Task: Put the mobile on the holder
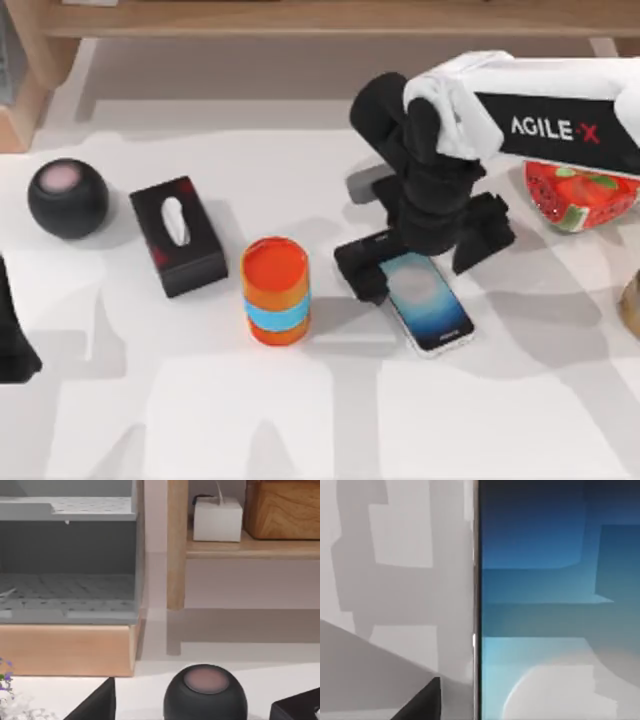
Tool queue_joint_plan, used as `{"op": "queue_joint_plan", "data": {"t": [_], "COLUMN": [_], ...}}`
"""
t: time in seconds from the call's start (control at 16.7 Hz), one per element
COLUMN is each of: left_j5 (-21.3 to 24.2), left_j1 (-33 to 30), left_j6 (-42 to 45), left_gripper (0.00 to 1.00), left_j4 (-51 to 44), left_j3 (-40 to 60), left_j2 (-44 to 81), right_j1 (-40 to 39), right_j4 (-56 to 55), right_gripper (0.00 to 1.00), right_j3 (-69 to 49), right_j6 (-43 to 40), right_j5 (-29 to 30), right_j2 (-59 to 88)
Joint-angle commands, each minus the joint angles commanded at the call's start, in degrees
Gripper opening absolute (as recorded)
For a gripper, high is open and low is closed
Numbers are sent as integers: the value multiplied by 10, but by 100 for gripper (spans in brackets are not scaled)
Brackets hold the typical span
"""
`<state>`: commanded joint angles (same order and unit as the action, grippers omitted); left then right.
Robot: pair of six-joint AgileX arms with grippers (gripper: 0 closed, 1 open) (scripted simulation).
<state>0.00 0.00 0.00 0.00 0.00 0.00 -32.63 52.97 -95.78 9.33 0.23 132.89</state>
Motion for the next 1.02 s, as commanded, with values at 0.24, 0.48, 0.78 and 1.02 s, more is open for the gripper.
{"op": "queue_joint_plan", "data": {"t": [0.24,0.48,0.78,1.02], "left_j5": [0,0,0,0], "left_j1": [0,0,0,0], "left_j6": [0,0,0,0], "left_gripper": [100,100,100,100], "left_j4": [0,0,0,0], "left_j3": [0,0,0,0], "left_j2": [0,0,0,0], "right_j1": [-2,-2,-2,-2], "right_j4": [-2,-2,-2,-2], "right_gripper": [100,77,40,10], "right_j3": [1,1,1,1], "right_j6": [2,2,2,2], "right_j5": [0,0,0,0], "right_j2": [0,0,0,0]}}
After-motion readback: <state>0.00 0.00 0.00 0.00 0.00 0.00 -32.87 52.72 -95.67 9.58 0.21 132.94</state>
